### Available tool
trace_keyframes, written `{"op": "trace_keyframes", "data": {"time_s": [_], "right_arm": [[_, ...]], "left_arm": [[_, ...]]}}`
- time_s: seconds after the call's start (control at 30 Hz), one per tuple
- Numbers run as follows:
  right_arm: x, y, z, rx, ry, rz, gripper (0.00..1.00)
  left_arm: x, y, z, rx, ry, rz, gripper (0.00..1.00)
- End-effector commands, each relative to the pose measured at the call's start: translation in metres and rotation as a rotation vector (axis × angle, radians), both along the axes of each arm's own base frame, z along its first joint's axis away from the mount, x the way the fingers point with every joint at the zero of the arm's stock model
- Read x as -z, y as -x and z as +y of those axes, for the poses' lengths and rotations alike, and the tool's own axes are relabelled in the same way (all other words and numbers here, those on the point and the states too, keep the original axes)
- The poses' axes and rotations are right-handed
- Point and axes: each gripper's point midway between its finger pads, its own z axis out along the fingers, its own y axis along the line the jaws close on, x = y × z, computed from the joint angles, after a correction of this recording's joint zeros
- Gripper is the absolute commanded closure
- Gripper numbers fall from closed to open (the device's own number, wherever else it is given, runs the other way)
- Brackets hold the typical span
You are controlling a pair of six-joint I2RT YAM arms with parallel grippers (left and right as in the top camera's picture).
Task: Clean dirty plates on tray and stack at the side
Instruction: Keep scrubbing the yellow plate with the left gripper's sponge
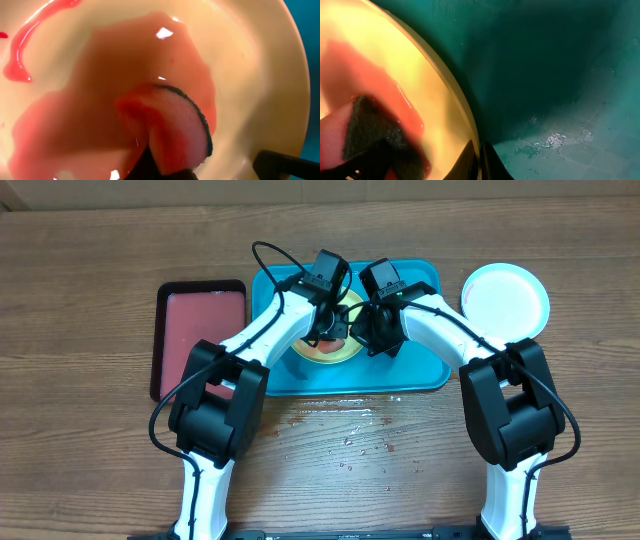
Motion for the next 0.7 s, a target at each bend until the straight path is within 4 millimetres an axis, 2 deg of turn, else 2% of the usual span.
{"op": "trace_keyframes", "data": {"time_s": [0.0, 0.2, 0.33, 0.5, 0.67], "right_arm": [[-0.003, -0.002, 0.001, 0.0, -0.003, -0.015, 0.96], [-0.002, -0.001, 0.001, 0.0, -0.001, -0.01, 0.96], [-0.002, -0.001, 0.001, 0.0, 0.0, -0.009, 0.96], [-0.002, -0.001, 0.0, 0.0, 0.001, -0.007, 0.96], [-0.002, -0.001, 0.0, 0.0, 0.001, -0.007, 0.96]], "left_arm": [[0.026, -0.005, 0.024, -0.069, -0.088, -0.005, 0.96], [0.017, -0.043, 0.045, -0.136, -0.062, -0.114, 0.96], [0.012, -0.057, 0.053, -0.163, -0.044, -0.156, 0.96], [0.019, -0.045, 0.065, -0.173, -0.074, -0.097, 0.96], [0.029, -0.015, 0.075, -0.164, -0.127, 0.031, 0.96]]}}
